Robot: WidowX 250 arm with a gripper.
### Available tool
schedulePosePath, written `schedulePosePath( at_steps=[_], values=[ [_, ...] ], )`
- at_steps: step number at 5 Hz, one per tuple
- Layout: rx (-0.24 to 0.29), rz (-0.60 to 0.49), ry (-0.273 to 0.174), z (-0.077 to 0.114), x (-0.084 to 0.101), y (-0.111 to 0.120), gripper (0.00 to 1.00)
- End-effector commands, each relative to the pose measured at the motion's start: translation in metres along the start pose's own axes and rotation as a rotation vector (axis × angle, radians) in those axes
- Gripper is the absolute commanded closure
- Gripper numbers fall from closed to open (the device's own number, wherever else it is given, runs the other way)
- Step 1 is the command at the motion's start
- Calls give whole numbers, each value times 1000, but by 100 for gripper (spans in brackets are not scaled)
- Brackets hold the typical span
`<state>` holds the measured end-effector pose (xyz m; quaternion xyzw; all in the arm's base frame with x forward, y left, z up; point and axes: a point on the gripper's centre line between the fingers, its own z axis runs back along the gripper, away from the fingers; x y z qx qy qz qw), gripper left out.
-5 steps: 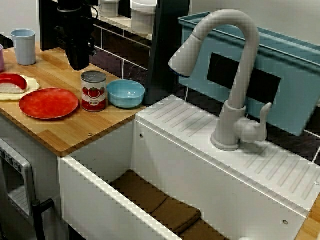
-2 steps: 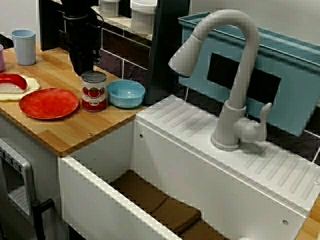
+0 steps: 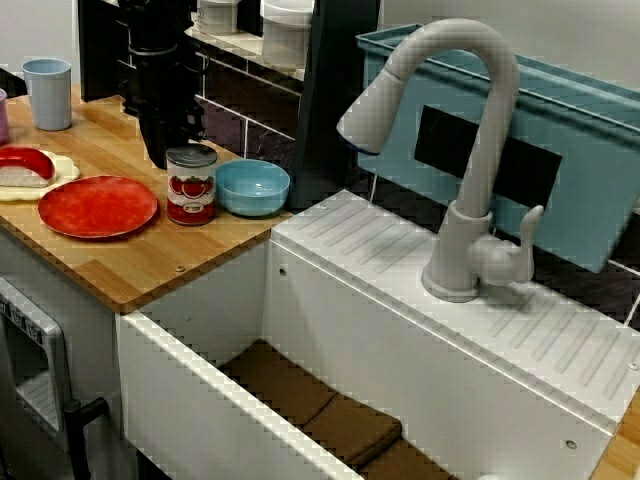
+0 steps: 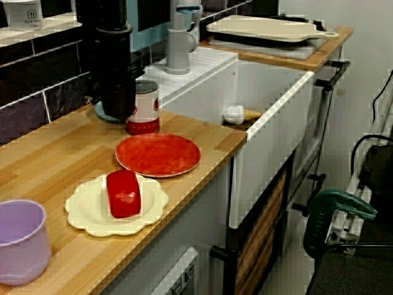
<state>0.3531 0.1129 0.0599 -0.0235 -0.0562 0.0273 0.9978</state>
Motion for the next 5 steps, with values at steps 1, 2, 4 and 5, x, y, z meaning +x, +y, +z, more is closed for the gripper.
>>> schedulePosePath(
  at_steps=[1, 2, 4, 5],
  values=[
    [-18, -5, -27, 28, 0, -9, 100],
    [-20, -16, -18, 27, -5, -13, 100],
    [-28, -10, -8, 29, -8, -14, 100],
    [30, 23, -16, 31, -6, -1, 0]
  ],
)
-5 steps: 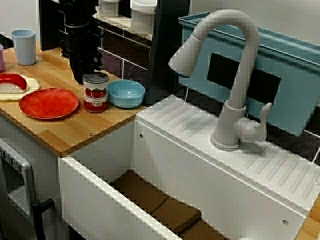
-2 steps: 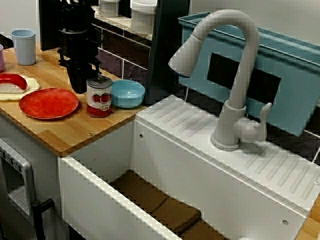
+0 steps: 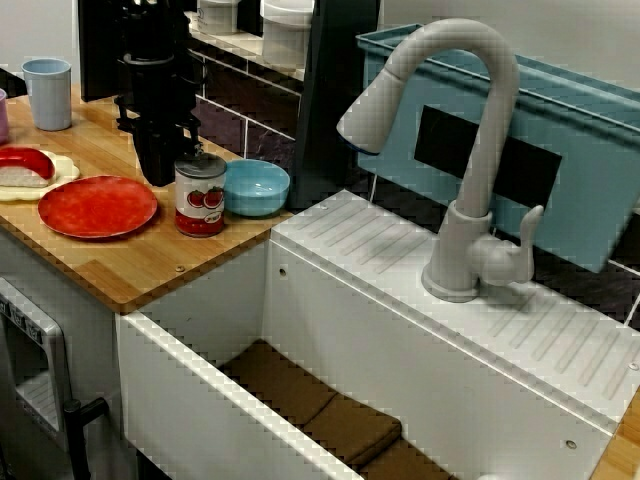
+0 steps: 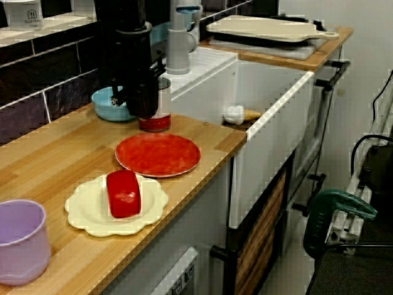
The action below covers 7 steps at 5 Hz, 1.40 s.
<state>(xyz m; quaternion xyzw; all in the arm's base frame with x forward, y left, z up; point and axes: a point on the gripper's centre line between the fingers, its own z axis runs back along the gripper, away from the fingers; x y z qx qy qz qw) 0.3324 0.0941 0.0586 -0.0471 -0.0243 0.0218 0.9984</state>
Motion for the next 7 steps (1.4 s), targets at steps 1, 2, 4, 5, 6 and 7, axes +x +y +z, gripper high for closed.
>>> schedulePosePath(
  at_steps=[1, 2, 4, 5, 6, 7],
  values=[
    [102, 28, -88, 39, 14, 30, 0],
    [116, -26, -103, 42, 13, 39, 0],
    [88, -257, -81, 37, 13, 46, 0],
    [42, -492, -40, 38, 16, 46, 0],
    [22, -645, -23, 41, 13, 50, 0],
    [32, -727, -4, 38, 11, 57, 0]
  ],
)
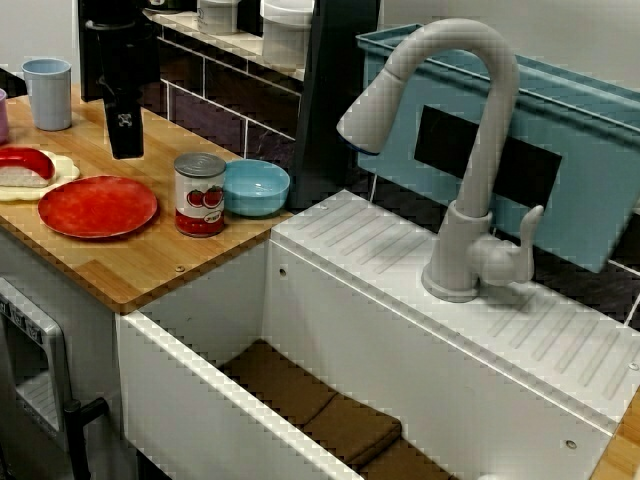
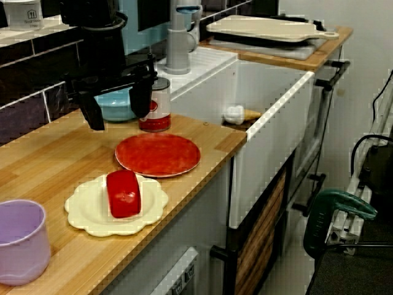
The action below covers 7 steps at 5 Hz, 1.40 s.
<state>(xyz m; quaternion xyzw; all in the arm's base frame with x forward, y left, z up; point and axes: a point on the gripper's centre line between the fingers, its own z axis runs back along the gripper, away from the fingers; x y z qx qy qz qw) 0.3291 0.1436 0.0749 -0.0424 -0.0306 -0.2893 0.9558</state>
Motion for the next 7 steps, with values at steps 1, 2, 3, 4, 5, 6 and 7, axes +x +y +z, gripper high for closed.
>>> schedulePosePath(
  at_steps=[1, 2, 3, 4, 5, 6, 7],
  values=[
    [21, -224, 51, 16, -4, 21, 0],
    [3, -245, 69, 16, -13, 30, 0],
    [18, -274, 93, 15, -24, 30, 0],
    [49, -251, 112, 12, -33, 33, 0],
    [60, -261, 95, 16, -40, 29, 0],
    [64, -256, 89, 17, -49, 28, 0],
    [67, -251, 95, 16, -53, 27, 0]
  ],
)
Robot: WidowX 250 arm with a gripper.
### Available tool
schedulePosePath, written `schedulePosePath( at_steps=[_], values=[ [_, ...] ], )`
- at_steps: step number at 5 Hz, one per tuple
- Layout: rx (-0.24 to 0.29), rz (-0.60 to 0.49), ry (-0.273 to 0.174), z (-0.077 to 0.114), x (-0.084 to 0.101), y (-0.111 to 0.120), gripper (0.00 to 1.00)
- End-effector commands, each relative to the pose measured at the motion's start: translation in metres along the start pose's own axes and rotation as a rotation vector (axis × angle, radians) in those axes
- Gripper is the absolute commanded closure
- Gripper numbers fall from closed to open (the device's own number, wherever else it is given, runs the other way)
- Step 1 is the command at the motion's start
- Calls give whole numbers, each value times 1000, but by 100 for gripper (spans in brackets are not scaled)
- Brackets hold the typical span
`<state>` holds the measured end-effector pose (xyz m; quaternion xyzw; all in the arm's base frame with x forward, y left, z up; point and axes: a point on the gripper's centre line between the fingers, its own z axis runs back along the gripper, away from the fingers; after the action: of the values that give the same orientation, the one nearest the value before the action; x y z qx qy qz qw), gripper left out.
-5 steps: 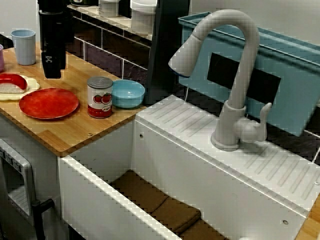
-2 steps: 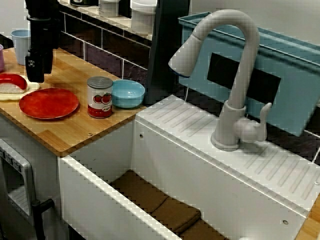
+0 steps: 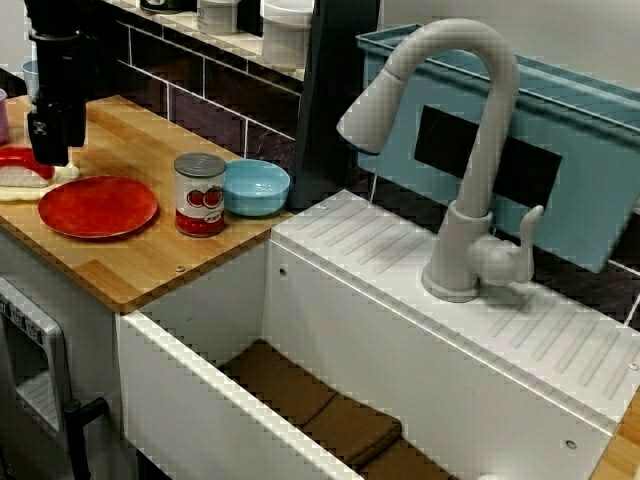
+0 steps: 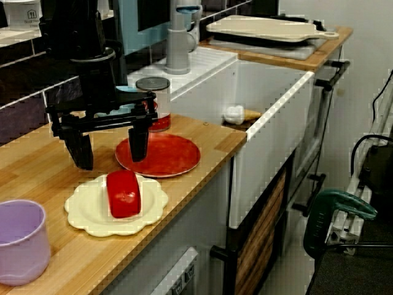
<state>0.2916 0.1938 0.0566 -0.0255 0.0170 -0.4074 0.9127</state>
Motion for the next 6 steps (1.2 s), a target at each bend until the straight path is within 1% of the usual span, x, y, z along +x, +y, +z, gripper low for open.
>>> schedulePosePath(
  at_steps=[1, 3, 4, 5, 6],
  values=[
    [79, -3, -7, 30, -2, 3, 0],
    [81, 5, 3, 30, -9, 1, 0],
    [92, 19, 16, 27, -16, -1, 0],
    [106, 42, 9, 26, -22, -2, 0],
    [107, 80, 19, 24, -26, -2, 0]
  ],
)
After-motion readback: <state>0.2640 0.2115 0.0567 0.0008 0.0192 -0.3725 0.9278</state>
